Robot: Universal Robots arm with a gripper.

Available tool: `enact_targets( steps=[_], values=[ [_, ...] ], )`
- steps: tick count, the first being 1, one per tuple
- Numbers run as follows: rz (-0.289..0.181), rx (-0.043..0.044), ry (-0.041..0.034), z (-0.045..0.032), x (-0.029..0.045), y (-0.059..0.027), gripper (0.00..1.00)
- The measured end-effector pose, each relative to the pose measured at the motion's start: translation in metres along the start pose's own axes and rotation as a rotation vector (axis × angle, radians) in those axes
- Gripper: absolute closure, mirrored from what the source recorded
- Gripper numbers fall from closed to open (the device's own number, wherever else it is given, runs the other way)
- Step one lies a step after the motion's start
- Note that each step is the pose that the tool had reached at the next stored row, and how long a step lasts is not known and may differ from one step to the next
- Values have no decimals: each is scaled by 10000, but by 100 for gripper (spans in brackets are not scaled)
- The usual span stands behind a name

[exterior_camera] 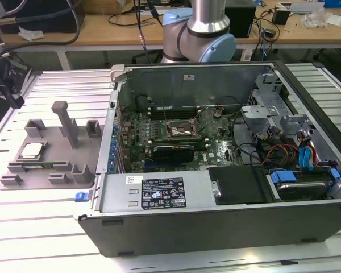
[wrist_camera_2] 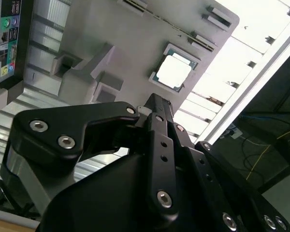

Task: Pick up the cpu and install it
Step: 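Reach for the cpu, then pick up the cpu and move it towards the insertion slot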

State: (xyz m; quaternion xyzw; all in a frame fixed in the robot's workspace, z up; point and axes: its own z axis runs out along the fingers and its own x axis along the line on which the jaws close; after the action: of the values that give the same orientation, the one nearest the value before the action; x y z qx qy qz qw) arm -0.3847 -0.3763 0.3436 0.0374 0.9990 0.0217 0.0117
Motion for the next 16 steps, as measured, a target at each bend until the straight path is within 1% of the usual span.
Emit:
enact_targets(
  steps=[16],
  values=[
    [-1,0,-1,14,1,0,89]
  ],
)
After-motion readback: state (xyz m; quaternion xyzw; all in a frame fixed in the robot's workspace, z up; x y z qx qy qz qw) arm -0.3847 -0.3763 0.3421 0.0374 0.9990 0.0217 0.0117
